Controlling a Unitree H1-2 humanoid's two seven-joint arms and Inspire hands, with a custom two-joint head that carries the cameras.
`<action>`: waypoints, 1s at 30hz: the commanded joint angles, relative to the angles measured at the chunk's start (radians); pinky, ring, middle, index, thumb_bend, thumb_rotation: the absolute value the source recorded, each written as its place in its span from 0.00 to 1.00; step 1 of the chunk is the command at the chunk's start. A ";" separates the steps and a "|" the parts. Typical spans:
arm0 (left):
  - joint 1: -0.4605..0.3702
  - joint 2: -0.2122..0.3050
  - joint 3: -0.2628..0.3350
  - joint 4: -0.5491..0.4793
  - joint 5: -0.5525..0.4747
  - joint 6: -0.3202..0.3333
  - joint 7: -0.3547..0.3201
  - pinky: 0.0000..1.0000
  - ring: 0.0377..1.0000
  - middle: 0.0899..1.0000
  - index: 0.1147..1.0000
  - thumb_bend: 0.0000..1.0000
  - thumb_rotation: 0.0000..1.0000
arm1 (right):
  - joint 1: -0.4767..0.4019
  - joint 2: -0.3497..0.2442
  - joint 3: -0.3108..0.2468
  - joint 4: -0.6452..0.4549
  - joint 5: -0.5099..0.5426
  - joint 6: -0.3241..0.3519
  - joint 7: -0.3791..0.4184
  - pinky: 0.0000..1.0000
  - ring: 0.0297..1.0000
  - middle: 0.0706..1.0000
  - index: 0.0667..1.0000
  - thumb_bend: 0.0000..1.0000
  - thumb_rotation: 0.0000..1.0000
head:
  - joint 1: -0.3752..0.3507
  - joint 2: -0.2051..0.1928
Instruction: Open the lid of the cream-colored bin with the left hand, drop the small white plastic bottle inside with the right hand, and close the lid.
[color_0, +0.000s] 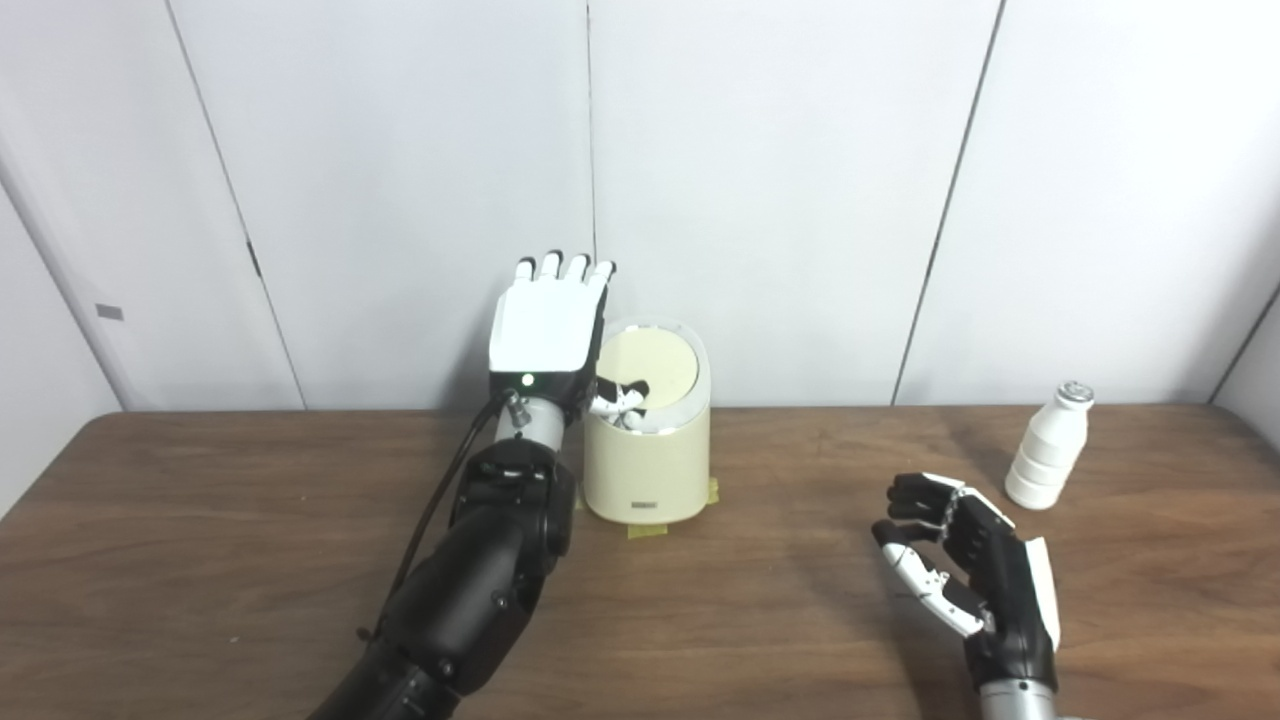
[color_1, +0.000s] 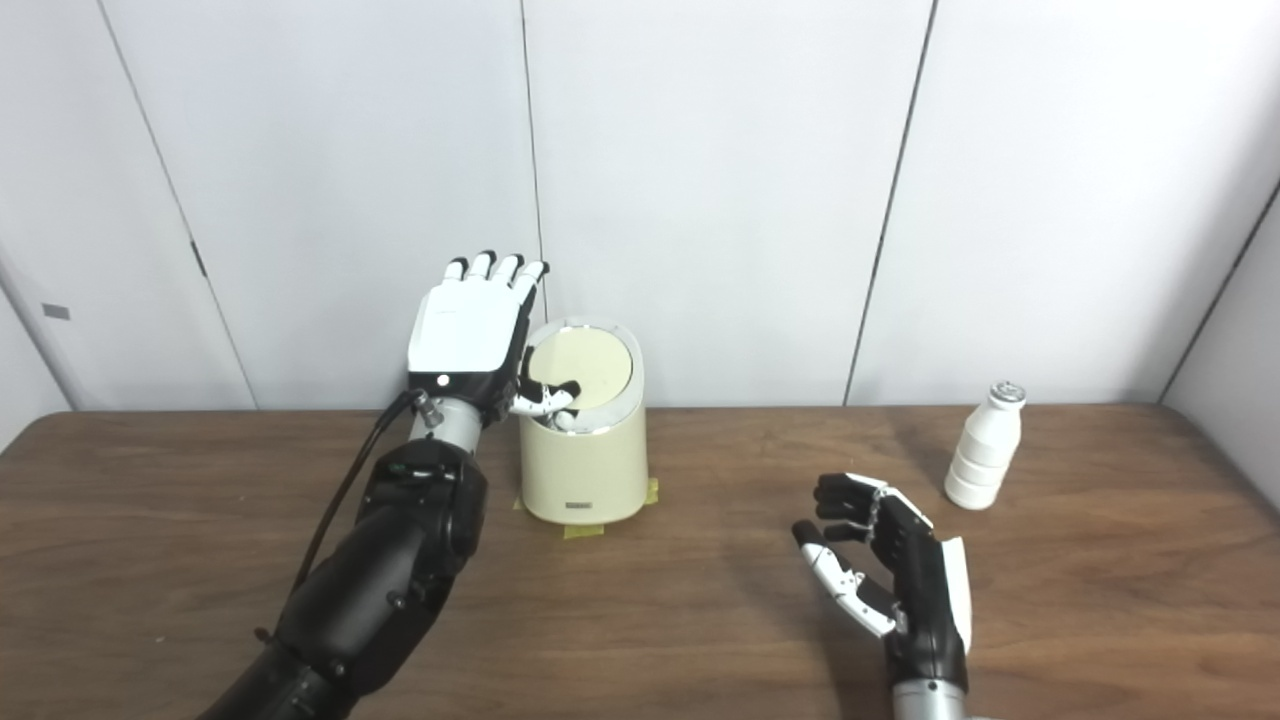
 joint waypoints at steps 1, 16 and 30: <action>-0.022 0.011 0.004 0.011 0.005 -0.001 0.005 1.00 0.99 0.95 0.94 1.00 0.25 | -0.018 0.007 0.006 -0.004 -0.012 -0.028 -0.002 0.54 0.61 0.61 0.59 0.27 0.21 | -0.002 0.000; -0.020 0.007 -0.018 0.079 0.024 0.007 0.039 1.00 1.00 0.95 0.94 1.00 0.24 | -0.016 0.015 0.005 -0.010 -0.015 -0.018 -0.009 0.55 0.62 0.61 0.59 0.28 0.20 | -0.010 0.001; -0.007 -0.016 0.052 0.057 0.077 0.013 0.056 1.00 1.00 0.96 0.96 0.63 0.85 | -0.018 0.013 0.005 -0.005 -0.009 -0.022 -0.005 0.55 0.62 0.61 0.59 0.28 0.20 | -0.008 -0.004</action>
